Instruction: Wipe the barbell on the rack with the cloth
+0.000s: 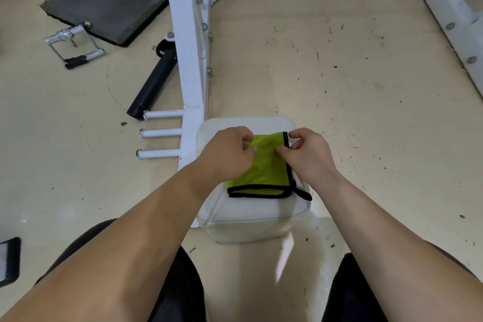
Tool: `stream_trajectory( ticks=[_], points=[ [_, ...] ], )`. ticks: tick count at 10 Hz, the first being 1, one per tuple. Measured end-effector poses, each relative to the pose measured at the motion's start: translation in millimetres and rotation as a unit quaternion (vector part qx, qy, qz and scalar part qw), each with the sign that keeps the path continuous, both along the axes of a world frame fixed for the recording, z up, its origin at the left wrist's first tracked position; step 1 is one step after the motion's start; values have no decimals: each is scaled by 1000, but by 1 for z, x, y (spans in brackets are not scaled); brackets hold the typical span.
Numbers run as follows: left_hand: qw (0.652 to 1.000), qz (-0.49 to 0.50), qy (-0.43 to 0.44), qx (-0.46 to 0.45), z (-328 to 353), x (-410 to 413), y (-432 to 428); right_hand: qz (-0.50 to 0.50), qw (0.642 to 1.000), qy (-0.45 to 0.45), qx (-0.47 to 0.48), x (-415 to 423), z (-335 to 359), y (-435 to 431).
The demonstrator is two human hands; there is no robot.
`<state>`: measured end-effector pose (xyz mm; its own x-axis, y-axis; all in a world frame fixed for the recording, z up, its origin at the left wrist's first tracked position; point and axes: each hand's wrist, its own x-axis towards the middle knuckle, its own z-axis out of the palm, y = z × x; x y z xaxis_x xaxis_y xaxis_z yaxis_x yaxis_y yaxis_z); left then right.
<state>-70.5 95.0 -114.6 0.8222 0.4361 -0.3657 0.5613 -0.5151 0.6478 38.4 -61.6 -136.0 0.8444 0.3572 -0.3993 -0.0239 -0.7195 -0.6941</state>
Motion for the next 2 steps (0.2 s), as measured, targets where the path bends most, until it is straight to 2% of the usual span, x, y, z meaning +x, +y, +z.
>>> stream_trajectory(
  ticks=[2],
  points=[
    [987,32,-155,28,11,1,-1,24,996,4,81,0,43,-1]
  ],
)
